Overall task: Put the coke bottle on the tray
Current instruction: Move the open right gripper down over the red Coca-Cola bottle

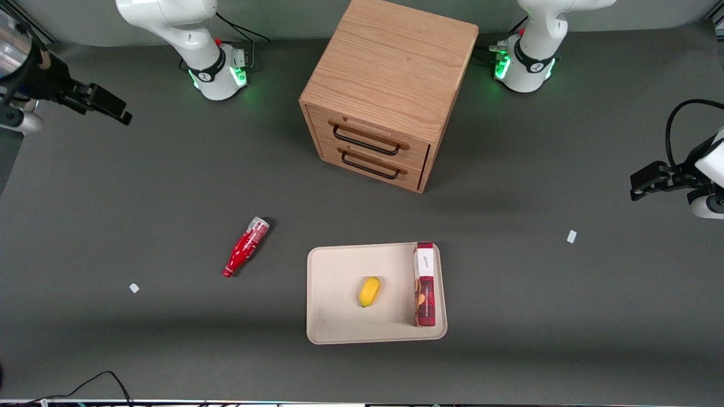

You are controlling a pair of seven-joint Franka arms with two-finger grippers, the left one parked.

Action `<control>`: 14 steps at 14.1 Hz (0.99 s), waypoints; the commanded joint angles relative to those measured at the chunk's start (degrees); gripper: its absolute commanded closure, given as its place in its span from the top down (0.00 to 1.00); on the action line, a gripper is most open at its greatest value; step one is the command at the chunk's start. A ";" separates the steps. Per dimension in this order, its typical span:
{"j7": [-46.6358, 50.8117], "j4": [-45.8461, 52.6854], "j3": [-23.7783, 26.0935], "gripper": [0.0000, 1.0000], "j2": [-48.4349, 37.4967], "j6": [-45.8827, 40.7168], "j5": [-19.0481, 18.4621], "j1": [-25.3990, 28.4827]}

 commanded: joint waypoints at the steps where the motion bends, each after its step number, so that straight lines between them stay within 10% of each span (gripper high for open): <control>1: 9.08 8.06 0.74 1.00 12.25 0.64 3.39 0.62; 14: 20.45 -16.44 3.12 1.00 35.39 50.01 0.93 2.37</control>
